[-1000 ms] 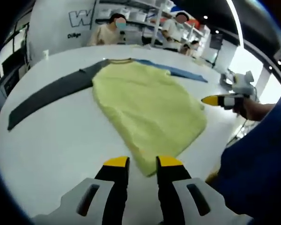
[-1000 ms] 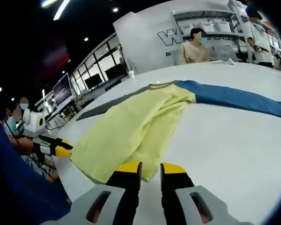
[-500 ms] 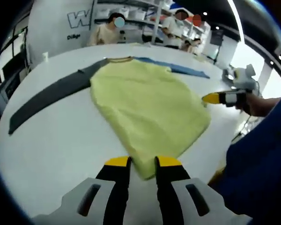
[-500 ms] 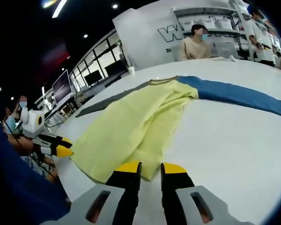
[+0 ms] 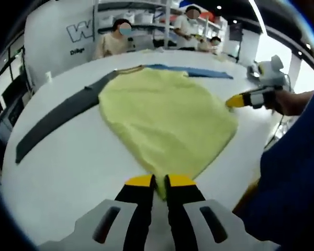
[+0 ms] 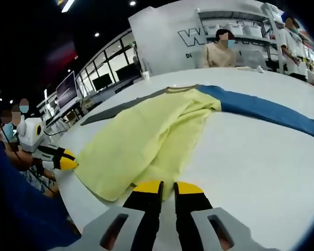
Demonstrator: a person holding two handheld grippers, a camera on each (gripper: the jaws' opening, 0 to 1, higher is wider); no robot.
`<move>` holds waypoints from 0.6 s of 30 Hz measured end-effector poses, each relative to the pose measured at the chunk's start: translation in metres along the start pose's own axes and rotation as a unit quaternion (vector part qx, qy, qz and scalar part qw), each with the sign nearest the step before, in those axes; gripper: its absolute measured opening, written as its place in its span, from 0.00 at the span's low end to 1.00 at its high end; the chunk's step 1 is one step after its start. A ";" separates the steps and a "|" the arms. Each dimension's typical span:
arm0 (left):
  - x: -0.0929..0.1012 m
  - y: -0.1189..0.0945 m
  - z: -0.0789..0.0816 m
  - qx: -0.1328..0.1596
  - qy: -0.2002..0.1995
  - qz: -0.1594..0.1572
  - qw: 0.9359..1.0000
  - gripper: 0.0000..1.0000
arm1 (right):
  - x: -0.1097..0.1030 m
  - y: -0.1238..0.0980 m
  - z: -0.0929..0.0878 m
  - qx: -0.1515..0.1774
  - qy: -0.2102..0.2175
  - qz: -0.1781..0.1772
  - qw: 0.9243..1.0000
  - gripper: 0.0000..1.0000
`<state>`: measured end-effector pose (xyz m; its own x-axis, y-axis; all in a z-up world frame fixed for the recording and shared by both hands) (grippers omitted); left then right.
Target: Fold the garment on the visible template until the final outline fits inside the template.
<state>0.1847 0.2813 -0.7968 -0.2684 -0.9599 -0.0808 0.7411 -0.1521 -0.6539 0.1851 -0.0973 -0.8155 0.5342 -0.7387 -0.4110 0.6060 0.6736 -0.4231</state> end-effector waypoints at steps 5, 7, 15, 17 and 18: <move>0.034 -0.004 -0.007 -0.005 -0.010 -0.033 0.999 0.02 | -0.005 0.006 0.001 0.000 -0.002 0.013 1.000 0.00; 0.052 -0.005 -0.007 -0.006 -0.018 -0.042 0.999 0.02 | -0.005 0.008 0.003 0.005 0.002 0.018 1.000 0.00; 0.078 -0.001 -0.013 -0.014 -0.016 -0.056 0.998 0.01 | -0.003 0.011 0.003 0.004 0.004 0.019 1.000 0.00; 0.085 0.002 -0.014 -0.020 -0.017 -0.058 0.998 0.00 | 0.000 0.013 0.003 0.005 0.005 0.019 1.000 0.00; 0.087 0.003 -0.015 -0.023 -0.015 -0.058 0.998 0.00 | 0.000 0.014 0.003 0.004 0.009 0.019 1.000 0.00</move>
<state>0.1540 0.2013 -0.8170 -0.3315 -0.9432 0.0205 0.6762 -0.2526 -0.6921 0.1950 -0.0883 -0.8190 0.5465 -0.7117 -0.4413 0.5903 0.7012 -0.3999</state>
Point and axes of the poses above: the point that each gripper's makers call its tool centre point, and the gripper's own axes: y roughly forward along the fingers, x roughly to its right, z roughly out of its top, the point moved 4 cm from there along -y, roughly backward along the fingers, and after that the axes turned 15 degrees about z, right-handed, at the moved point
